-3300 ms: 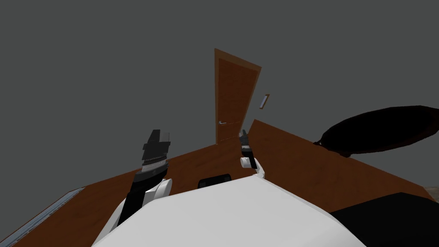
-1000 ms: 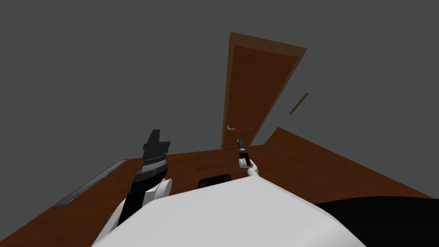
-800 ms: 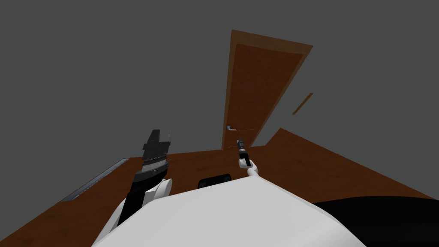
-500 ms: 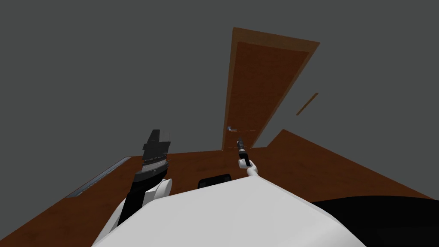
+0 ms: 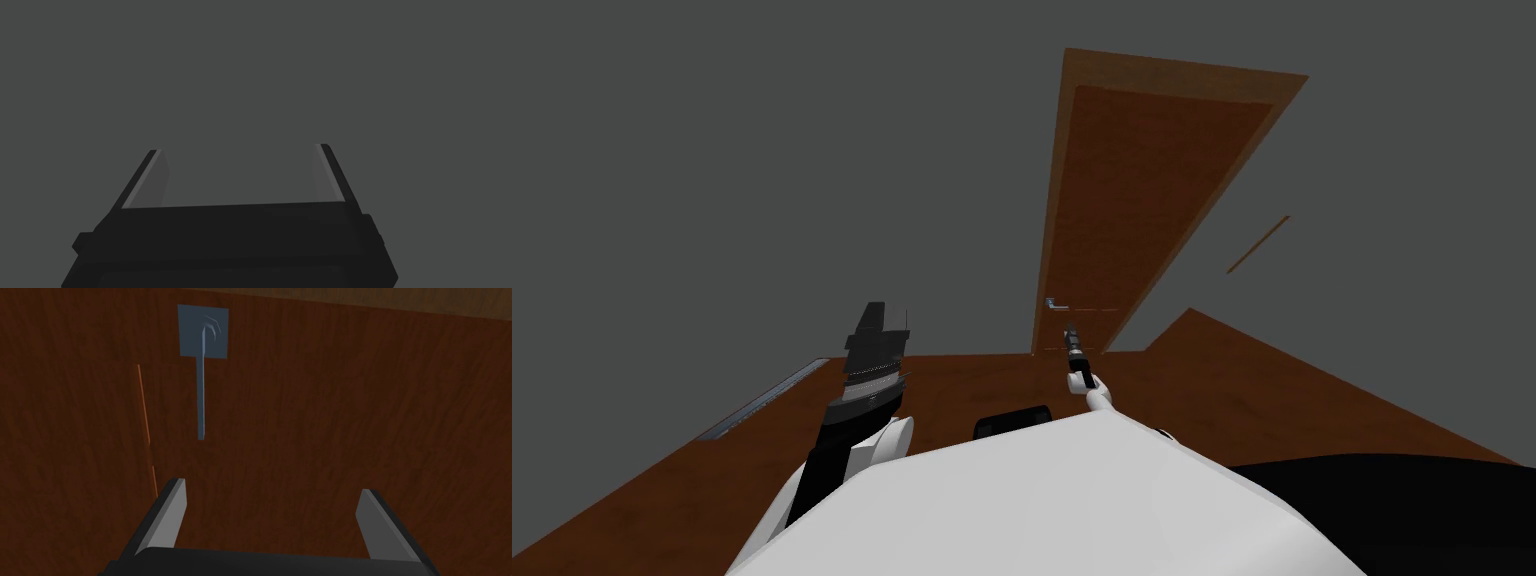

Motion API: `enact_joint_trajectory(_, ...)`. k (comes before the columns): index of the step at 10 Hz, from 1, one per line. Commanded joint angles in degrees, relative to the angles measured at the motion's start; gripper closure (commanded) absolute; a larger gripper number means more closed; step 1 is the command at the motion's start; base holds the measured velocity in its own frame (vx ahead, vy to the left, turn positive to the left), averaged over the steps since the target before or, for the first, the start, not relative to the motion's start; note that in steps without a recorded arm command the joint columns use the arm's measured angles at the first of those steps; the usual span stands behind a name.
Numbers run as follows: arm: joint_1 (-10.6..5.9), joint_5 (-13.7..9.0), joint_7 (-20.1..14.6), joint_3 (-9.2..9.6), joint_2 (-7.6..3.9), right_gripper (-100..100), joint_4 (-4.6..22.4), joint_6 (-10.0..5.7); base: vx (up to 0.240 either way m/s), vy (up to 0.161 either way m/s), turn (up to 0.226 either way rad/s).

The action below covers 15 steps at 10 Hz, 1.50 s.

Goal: Pull the door open

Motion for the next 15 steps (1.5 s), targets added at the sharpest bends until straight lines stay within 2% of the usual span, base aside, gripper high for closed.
enact_joint_trajectory(1, -0.61, 0.0, -0.1, -0.22, 0.07, -100, 1.9, -0.33, 0.066, -0.069, 0.095)
enact_joint_trajectory(8, -3.73, 0.0, -0.5, -1.11, -0.06, -100, 10.0, -1.7, 0.051, -0.056, 0.079)
enact_joint_trajectory(9, -3.73, 0.0, -0.5, -1.11, -0.06, -100, 10.0, -1.7, 0.035, -0.036, 0.022)
enact_joint_trajectory(11, -4.63, 0.0, -0.7, -1.36, -0.08, -100, 12.3, -2.09, 0.039, -0.03, 0.069)
enact_joint_trajectory(13, -4.92, 0.0, -0.7, -1.45, -0.09, -100, 13.1, -2.22, 0.039, -0.048, 0.032)
enact_joint_trajectory(15, -5.99, -0.1, -0.8, -1.75, -0.11, -100, 15.8, -2.69, 0.042, -0.044, 0.076)
